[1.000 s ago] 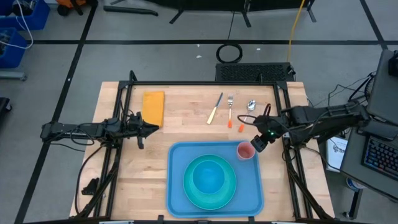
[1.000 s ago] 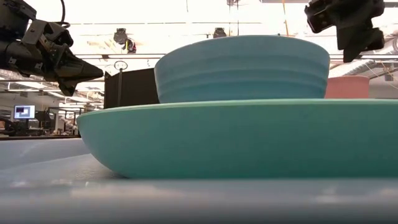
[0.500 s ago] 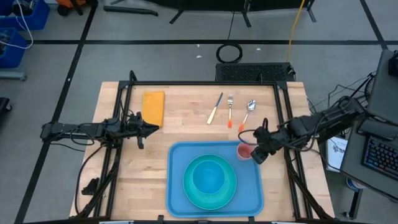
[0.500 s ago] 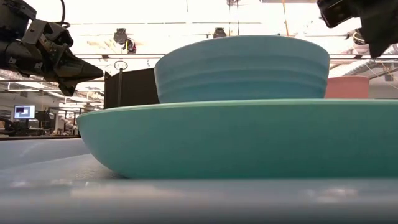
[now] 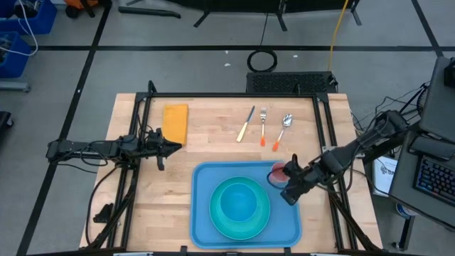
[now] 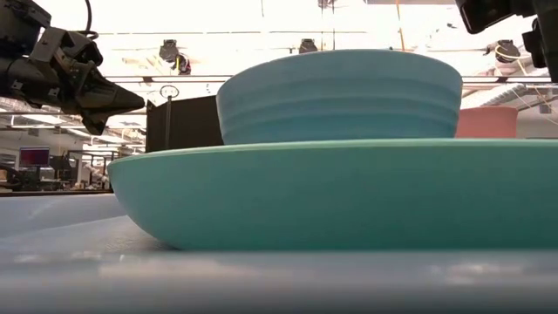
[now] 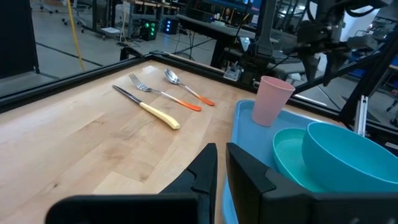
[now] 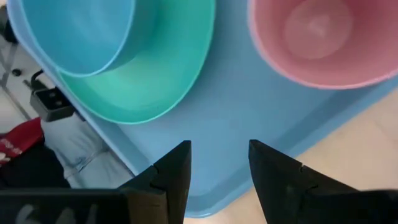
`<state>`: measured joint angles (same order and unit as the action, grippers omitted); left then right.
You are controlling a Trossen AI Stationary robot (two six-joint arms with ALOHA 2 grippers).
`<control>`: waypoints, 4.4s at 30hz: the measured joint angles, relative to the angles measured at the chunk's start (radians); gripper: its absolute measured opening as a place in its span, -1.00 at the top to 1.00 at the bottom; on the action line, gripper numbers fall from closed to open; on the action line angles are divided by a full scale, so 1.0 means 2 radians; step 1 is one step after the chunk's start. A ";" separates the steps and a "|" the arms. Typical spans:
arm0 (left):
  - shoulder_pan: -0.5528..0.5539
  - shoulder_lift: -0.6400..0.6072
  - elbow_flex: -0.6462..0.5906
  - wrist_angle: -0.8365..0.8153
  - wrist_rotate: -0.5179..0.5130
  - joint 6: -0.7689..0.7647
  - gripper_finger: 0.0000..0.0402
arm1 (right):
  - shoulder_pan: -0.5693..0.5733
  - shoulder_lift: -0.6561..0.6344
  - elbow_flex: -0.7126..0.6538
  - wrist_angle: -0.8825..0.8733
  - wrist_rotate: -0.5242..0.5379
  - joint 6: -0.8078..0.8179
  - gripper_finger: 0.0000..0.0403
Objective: Set up tray
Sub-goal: Adjust the green plate on the tray
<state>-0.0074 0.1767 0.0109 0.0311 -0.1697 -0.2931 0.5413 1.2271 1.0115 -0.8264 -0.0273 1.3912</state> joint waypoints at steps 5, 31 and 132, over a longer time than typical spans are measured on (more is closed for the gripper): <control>0.000 0.000 0.000 0.000 0.004 -0.002 0.81 | 0.013 0.019 0.000 0.007 0.013 0.020 0.26; 0.000 0.000 0.000 -0.001 0.004 -0.003 0.81 | 0.029 0.082 -0.114 0.258 0.038 0.147 0.44; 0.000 0.000 0.000 -0.003 0.015 -0.001 0.81 | 0.105 0.237 -0.036 0.362 0.183 -0.396 1.00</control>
<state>-0.0078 0.1768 0.0109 0.0254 -0.1391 -0.2950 0.7508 1.7017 0.9403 -0.1022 0.3384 0.5982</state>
